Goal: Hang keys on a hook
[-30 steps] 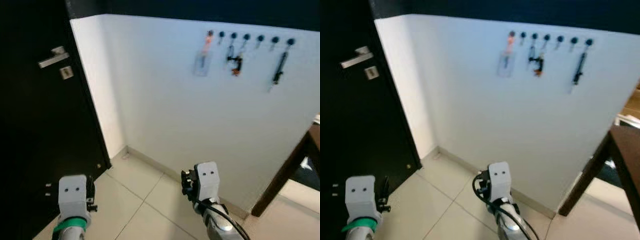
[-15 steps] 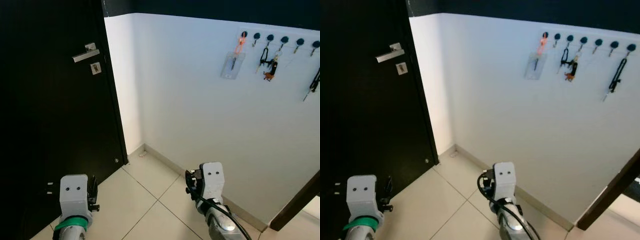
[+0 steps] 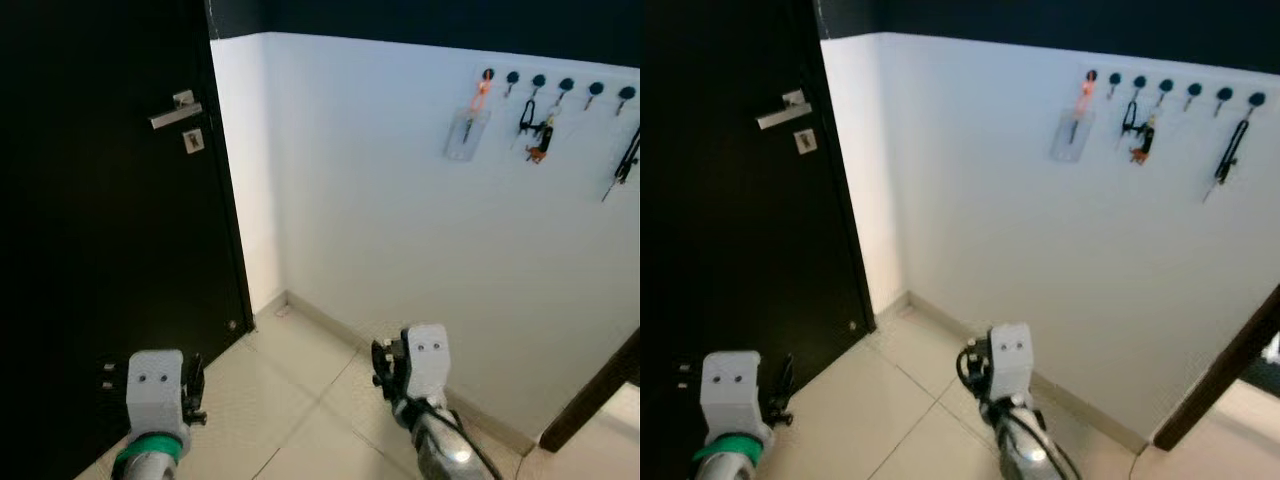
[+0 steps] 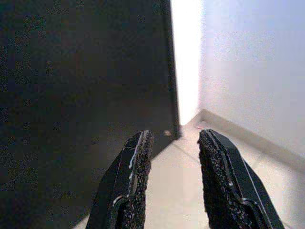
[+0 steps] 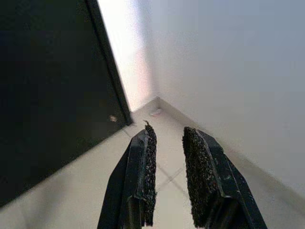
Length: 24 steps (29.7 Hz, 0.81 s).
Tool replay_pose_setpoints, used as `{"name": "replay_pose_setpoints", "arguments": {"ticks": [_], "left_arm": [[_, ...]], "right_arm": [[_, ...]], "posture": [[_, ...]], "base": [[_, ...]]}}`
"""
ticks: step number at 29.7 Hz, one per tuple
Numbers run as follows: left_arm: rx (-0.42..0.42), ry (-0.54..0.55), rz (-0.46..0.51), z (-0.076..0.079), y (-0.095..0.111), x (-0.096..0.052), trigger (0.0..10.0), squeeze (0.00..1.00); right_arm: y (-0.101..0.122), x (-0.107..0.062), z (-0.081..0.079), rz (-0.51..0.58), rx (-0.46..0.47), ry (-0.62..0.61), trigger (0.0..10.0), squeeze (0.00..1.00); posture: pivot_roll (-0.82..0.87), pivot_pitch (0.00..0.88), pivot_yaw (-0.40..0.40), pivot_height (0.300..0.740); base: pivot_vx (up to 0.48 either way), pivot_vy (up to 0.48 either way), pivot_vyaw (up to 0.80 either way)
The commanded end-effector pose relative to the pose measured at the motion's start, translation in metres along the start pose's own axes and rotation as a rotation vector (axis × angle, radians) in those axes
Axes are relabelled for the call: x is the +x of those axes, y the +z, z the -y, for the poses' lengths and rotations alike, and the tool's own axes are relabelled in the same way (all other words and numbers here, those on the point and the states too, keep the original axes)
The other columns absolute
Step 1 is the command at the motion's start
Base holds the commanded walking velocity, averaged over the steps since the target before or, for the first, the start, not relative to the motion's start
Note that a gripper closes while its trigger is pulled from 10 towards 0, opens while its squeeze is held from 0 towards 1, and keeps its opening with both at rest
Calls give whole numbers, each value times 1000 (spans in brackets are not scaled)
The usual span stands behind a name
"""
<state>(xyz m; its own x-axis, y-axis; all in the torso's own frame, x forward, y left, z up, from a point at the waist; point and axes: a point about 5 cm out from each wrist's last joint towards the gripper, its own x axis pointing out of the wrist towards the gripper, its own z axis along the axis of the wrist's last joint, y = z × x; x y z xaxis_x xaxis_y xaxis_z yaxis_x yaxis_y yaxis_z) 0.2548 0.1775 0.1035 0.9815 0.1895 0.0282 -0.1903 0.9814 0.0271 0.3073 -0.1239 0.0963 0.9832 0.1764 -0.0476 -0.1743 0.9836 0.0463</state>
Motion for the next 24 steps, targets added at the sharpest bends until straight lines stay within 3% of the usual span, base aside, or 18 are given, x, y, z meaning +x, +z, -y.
{"name": "replay_pose_setpoints", "arguments": {"ticks": [1,4,7,17,24], "left_arm": [[-8,1,-19,-1,-3,-2,10000,0],[7,5,-28,-1,-3,-2,10000,0],[39,-14,-10,0,-1,-2,10000,0],[26,-30,-11,1,-1,-2,10000,0],[10,-15,-17,-2,-1,-1,10000,0]], "right_arm": [[-6,-2,3,-28,6,-10,10000,0],[-5,-2,3,-27,8,-11,10000,0],[-5,-1,3,-26,11,-13,10000,0],[-5,-1,2,-23,20,-20,10000,0],[-5,-1,2,-25,23,-21,10000,0]], "posture": [[-172,28,114,740],[-172,28,114,740],[-170,29,116,740],[-170,29,122,740],[-170,29,122,740]], "base": [[0,480,0],[0,412,0],[0,-480,0],[0,-480,0],[0,0,0]]}}
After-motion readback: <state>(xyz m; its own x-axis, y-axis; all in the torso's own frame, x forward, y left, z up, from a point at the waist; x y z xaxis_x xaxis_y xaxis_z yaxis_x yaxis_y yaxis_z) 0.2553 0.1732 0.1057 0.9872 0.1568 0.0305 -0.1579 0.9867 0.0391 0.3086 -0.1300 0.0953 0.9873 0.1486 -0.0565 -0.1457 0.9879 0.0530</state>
